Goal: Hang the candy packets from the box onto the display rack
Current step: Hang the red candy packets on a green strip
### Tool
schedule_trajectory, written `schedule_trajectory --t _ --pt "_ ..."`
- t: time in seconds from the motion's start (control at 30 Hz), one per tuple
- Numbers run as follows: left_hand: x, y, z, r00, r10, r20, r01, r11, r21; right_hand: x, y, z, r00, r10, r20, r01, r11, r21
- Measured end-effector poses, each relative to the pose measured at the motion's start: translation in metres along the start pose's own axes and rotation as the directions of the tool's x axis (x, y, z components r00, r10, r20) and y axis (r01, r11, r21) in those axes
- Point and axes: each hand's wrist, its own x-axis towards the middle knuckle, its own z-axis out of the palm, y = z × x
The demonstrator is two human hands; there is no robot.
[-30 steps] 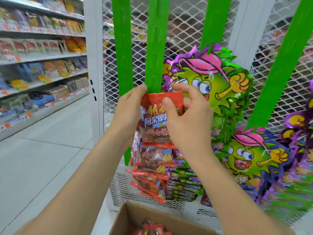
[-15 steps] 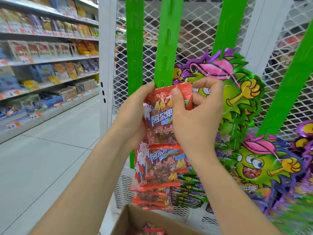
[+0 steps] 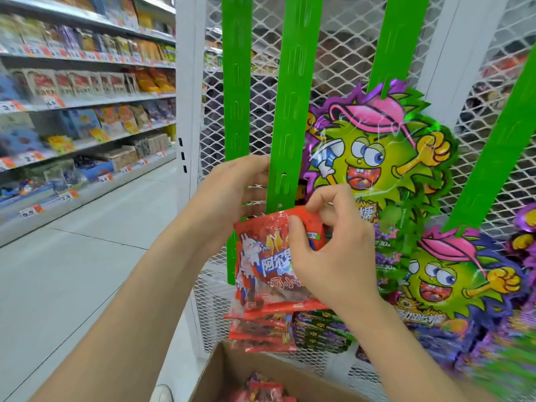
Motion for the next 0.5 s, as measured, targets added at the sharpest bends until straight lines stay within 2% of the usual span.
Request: schedule_trajectory --t 0.23,0.33,0.5 --pt "0.002 -0.002 0.003 1.000 -0.003 -0.019 0.001 0.997 -0.081 0.023 -0.017 0.000 0.973 0.095 -0.210 -0.065 0.987 0.145" --pt "0.000 -0.002 0.005 1.000 0.012 0.008 -0.011 0.994 -0.105 0.033 -0.020 0.004 0.973 0.130 -0.190 -0.096 0.979 0.177" --pt "-0.003 -0.003 0.006 0.997 0.069 -0.023 -0.070 0.995 -0.075 0.036 -0.016 0.010 0.960 0.200 -0.197 -0.157 0.964 0.213"
